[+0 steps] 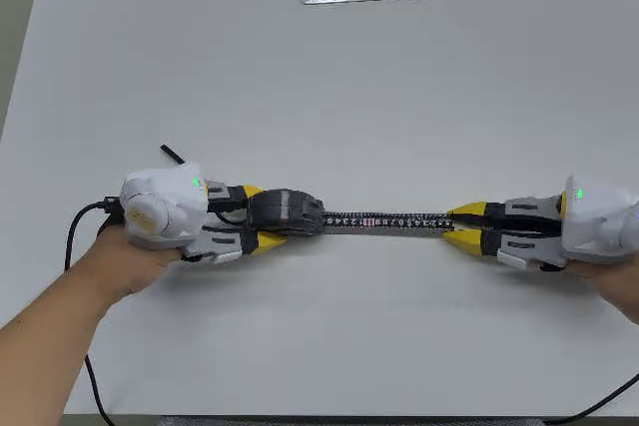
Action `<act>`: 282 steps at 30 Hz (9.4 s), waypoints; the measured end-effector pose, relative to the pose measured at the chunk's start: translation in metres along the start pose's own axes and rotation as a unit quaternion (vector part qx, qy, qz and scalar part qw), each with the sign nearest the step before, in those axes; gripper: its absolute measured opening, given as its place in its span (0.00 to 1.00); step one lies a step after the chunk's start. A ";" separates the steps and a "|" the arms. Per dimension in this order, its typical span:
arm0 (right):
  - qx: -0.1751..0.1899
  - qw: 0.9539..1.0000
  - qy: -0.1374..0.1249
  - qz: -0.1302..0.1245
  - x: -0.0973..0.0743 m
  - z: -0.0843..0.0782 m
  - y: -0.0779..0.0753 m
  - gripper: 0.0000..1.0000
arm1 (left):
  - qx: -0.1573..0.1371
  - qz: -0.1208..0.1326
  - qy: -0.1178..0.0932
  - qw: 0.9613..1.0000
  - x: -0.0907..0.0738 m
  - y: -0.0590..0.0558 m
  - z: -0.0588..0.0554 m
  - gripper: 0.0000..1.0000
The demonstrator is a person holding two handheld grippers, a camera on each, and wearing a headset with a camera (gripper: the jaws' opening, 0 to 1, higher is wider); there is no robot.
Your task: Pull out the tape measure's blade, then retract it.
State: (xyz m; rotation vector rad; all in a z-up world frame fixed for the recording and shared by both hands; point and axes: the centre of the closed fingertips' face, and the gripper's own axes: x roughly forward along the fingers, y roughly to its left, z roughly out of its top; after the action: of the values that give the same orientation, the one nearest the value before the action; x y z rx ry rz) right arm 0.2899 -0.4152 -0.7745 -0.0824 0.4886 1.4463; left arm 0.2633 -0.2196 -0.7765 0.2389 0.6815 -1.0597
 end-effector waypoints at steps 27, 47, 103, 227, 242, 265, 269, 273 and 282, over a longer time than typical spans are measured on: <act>0.023 1.000 0.000 -0.014 -0.029 -0.010 -0.007 0.08 | -0.001 0.003 0.000 1.000 0.000 0.000 0.000 0.29; 0.039 0.999 -0.007 -0.021 -0.049 -0.014 -0.010 0.08 | -0.003 0.005 0.001 1.000 0.001 -0.001 0.000 0.29; 0.032 0.999 0.004 -0.041 -0.071 -0.027 -0.013 0.12 | 0.007 0.009 0.015 1.000 0.002 0.000 0.000 0.30; 0.079 0.968 -0.041 -0.233 -0.087 0.001 0.021 0.49 | -0.148 0.194 -0.085 0.966 -0.069 -0.021 -0.009 0.60; 0.078 0.963 -0.060 -0.249 -0.094 0.005 0.036 0.52 | -0.163 0.214 -0.092 0.959 -0.083 -0.033 -0.022 0.64; 0.078 0.960 -0.070 -0.261 -0.102 0.004 0.057 0.53 | -0.178 0.244 -0.095 0.948 -0.105 -0.049 -0.039 0.68; 0.077 0.960 -0.070 -0.262 -0.102 0.003 0.062 0.54 | -0.182 0.248 -0.096 0.946 -0.107 -0.053 -0.043 0.69; 0.077 0.959 -0.072 -0.264 -0.104 0.002 0.065 0.54 | -0.188 0.252 -0.096 0.944 -0.109 -0.059 -0.048 0.70; 0.075 0.957 -0.077 -0.269 -0.106 0.002 0.075 0.55 | -0.202 0.264 -0.105 0.937 -0.115 -0.066 -0.052 0.72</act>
State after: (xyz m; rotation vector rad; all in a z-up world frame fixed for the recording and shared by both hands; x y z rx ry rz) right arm 0.2138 -0.5023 -0.7162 0.0196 0.4056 0.8716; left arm 0.1500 -0.1431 -0.7363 -0.0521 0.5802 -0.4068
